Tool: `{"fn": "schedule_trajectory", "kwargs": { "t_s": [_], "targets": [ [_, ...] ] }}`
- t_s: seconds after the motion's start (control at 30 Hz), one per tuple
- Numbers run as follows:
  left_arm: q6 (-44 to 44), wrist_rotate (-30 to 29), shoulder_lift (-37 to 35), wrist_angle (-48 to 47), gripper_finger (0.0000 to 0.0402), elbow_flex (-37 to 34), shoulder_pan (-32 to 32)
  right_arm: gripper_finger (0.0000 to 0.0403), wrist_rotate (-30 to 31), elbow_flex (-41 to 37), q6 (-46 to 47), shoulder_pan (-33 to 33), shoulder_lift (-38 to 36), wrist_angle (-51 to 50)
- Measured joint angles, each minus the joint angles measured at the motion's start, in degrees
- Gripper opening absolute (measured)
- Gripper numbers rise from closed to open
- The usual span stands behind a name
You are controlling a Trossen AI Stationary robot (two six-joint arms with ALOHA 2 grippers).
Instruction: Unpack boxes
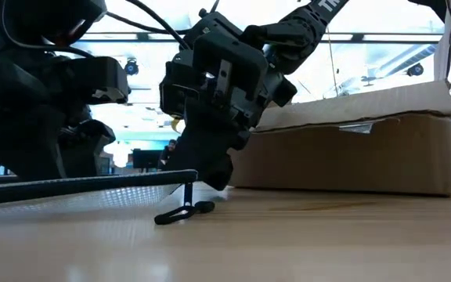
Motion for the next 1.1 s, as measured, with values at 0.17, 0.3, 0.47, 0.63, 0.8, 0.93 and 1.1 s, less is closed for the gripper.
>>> {"fn": "schedule_trajectory", "kwargs": {
  "t_s": [0.17, 0.3, 0.47, 0.63, 0.8, 0.93, 1.1],
  "targets": [
    [0.12, 0.09, -0.68, -1.17, 0.0276, 0.4, 0.0, 0.0002, 0.04, 0.0, -0.01, -0.02, 0.0, 1.24],
    [1.29, 0.12, -1.46, -6.52, 0.0276, 2.99, 0.0, 0.0001, -0.8, 0.0, 0.48, -0.02, -0.1, 3.78],
    [3.48, 0.06, -2.22, -13.0, 0.0276, 7.51, 0.0, 0.0, -2.95, 0.0, 1.47, 0.01, -0.12, 6.05],
    [5.48, 0.01, -2.25, -14.01, 0.0276, 9.23, 0.0, 0.0, -2.96, 0.0, 1.4, 0.11, -0.15, 6.59],
    [5.54, -0.19, -2.75, -15.28, 0.0276, 10.28, 0.0, 0.0, -2.7, 0.0, 2.52, -0.01, -0.25, 10.08],
    [5.24, -0.73, -3.63, -17.38, 0.0276, 12.02, -0.01, 0.0, -2.2, 0.0, 4.56, -0.25, -0.4, 14.47],
    [4.76, -6.55, -5.06, -23.17, 0.0276, 16.34, -1.17, 0.0, -1.51, 0.0, 5.92, -0.69, -0.72, 17.71]
  ]
}}
